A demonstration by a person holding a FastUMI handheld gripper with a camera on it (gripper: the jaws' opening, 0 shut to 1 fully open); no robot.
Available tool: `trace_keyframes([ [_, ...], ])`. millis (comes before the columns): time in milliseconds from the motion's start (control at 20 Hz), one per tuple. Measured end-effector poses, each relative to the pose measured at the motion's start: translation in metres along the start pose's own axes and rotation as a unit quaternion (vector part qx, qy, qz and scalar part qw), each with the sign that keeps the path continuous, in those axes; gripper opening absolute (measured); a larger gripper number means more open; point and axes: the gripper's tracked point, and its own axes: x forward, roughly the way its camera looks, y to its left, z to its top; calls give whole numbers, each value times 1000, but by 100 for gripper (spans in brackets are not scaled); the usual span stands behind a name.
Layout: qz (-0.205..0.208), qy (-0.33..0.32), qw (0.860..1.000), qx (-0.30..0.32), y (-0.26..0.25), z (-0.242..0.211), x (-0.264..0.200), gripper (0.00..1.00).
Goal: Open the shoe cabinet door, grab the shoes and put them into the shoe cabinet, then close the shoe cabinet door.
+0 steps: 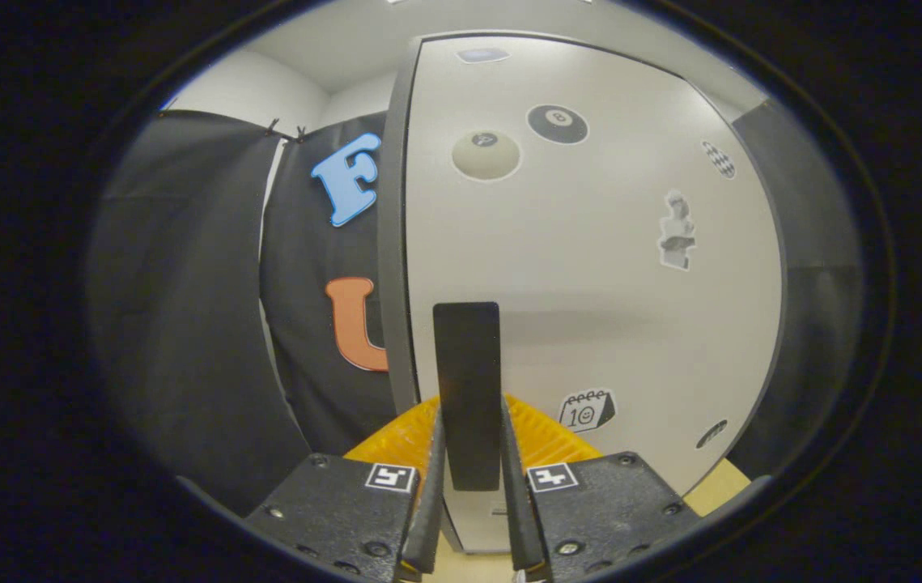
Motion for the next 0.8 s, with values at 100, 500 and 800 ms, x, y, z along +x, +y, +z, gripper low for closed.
trace_keyframes([
  [100,-16,-1,1000,-2,0,-2,1,33],
  [500,-18,21,999,-18,-3,-7,-8,29],
  [800,21,41,998,-38,0,-7,-39,29],
])
